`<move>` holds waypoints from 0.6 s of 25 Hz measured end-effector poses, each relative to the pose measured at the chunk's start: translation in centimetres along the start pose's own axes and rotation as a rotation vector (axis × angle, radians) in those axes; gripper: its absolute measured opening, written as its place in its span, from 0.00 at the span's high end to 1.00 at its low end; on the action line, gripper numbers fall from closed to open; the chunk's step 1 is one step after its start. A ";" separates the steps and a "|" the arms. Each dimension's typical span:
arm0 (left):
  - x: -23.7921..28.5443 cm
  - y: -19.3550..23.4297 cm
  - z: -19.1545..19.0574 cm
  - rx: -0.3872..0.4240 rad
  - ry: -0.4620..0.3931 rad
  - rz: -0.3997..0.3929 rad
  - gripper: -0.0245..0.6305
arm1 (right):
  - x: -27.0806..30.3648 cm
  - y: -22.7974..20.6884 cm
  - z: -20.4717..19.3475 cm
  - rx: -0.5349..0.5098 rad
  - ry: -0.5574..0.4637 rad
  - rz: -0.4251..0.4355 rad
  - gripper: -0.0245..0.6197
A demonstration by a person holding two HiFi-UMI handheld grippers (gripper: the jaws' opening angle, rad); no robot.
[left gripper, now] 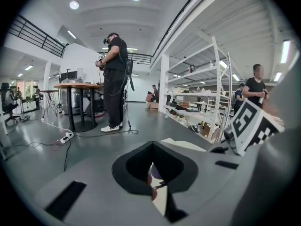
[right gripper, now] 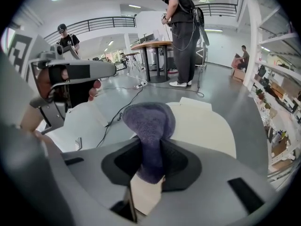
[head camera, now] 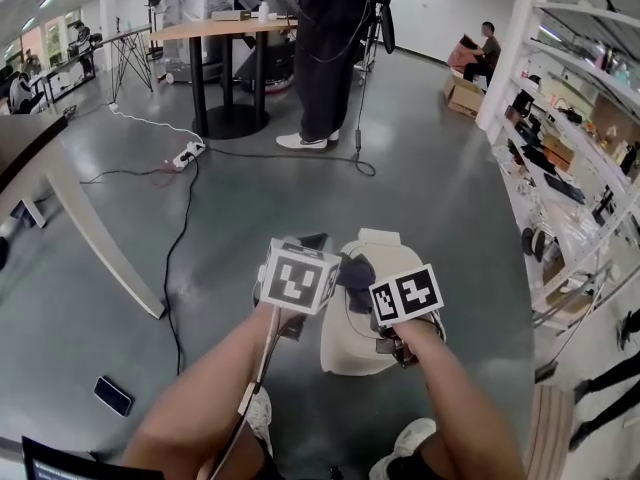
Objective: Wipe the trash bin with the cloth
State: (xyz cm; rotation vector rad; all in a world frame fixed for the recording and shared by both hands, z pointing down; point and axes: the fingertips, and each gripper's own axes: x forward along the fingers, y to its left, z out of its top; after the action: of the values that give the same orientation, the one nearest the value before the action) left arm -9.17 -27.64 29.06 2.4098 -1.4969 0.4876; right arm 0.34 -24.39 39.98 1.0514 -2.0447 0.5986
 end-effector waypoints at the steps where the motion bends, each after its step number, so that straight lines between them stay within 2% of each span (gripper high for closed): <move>1: 0.0 -0.2 0.1 -0.004 -0.004 -0.006 0.96 | -0.2 -0.3 -0.1 0.007 -0.004 -0.005 0.80; 7: -0.2 -1.2 0.8 -0.022 -0.017 -0.021 0.96 | -1.4 -1.9 -0.9 0.040 -0.013 -0.025 0.80; 15: -0.1 -1.5 0.5 0.009 -0.010 0.003 0.96 | -2.8 -4.9 -2.2 0.090 -0.024 -0.066 0.80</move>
State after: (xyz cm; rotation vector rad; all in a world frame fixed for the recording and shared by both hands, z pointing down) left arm -7.78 -27.07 28.53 2.4212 -1.5057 0.4844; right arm 6.42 -24.25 39.46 1.1791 -2.0112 0.6513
